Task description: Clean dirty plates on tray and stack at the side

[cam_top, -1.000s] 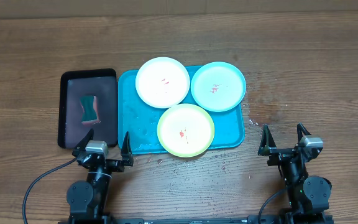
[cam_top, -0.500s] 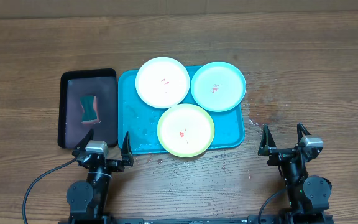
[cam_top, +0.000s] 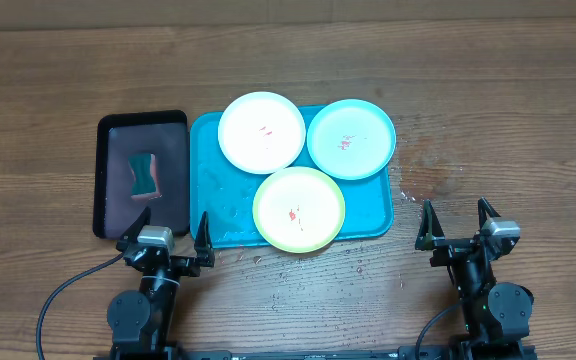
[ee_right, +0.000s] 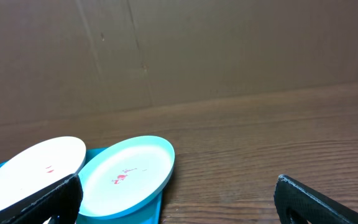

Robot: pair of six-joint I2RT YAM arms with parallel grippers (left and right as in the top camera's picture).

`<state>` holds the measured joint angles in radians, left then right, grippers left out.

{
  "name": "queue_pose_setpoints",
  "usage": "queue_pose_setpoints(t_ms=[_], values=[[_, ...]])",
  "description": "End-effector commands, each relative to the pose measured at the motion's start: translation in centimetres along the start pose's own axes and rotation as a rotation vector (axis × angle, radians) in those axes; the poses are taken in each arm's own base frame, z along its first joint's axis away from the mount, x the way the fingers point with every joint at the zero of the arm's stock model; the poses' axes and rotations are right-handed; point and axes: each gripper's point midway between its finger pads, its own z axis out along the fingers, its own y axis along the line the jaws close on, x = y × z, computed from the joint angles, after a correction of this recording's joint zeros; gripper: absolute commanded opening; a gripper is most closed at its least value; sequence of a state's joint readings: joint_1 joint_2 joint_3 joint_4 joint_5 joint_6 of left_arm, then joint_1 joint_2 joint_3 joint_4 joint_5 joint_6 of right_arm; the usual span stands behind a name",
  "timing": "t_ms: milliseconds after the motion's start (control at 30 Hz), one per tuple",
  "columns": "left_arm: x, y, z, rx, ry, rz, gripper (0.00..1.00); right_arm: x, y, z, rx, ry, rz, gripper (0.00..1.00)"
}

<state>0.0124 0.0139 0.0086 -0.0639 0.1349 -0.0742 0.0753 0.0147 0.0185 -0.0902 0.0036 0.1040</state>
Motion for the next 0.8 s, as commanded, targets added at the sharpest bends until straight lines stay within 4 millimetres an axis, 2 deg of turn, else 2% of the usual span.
queue_pose_setpoints(t_ms=[0,567,767], values=[[0.08,-0.01,-0.01,-0.002,-0.001,0.02,1.0,0.16,0.07,0.01,-0.006,-0.004,-0.004,1.0],[0.09,0.08,-0.01,-0.007,-0.001,0.025,1.0,0.02,-0.36,0.0,0.019,-0.011,-0.004,1.0],[0.05,0.02,-0.02,-0.004,-0.002,-0.123,1.0,-0.14,-0.28,0.0,0.015,-0.017,0.004,1.0]])
